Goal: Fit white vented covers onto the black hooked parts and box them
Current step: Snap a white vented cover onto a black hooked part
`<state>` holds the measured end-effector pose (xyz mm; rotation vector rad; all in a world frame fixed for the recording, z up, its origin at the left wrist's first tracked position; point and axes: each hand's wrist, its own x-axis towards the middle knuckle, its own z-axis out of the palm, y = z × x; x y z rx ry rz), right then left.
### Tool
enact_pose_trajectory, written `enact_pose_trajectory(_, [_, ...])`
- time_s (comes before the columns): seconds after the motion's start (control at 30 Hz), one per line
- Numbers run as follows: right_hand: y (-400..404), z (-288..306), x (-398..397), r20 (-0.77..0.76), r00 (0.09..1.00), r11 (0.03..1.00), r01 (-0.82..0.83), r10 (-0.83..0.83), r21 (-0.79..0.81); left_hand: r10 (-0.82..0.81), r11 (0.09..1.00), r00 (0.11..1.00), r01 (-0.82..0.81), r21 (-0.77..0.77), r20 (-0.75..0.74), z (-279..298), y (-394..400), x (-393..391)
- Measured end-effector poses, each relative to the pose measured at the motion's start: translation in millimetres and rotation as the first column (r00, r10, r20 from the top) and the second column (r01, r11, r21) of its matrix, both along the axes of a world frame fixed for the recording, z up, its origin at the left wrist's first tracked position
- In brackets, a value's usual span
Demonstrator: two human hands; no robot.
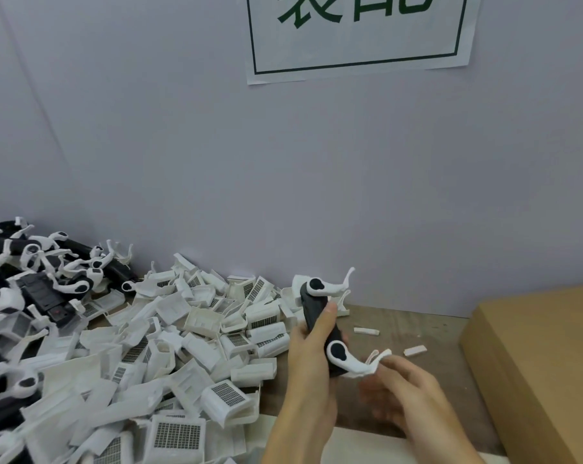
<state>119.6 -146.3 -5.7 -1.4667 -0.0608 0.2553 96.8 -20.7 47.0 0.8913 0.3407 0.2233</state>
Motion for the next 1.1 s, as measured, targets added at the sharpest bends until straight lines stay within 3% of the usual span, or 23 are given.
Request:
enact_pose_trajectory(0.1, [3,1,-5,-0.033,0.984,0.984,-0.172,0.173,0.051,-0.013,0.997,1.0,0.013,-0.071,0.0,-1,1,2])
enact_pose_trajectory(0.23, [1,11,-13,0.026,0.952,0.949,-0.305,0.303,0.084,-0.189,0.973,0.982,0.19,-0.134,0.021,-2,4,-5])
enact_pose_trajectory(0.47, [8,11,-18,0.053,0.989,0.989,-0.143,0.142,0.029,-0.192,0.98,0.98,0.195,0.043,-0.056,-9,-8,-4])
enact_pose_trajectory(0.67, [11,11,-18,0.062,0.98,0.978,-0.195,0.19,0.08,-0.148,0.984,0.983,0.157,0.08,-0.108,-12,-9,1])
enact_pose_trajectory(0.87, [11,4,-15,0.087,0.984,0.988,-0.151,0.154,-0.045,-0.062,0.964,0.998,0.062,0.26,-0.005,-20,-13,7])
enact_pose_trajectory(1.1, [11,7,-16,0.013,0.989,0.985,-0.145,0.144,0.09,-0.018,0.952,1.0,0.012,0.305,0.018,-20,-12,7])
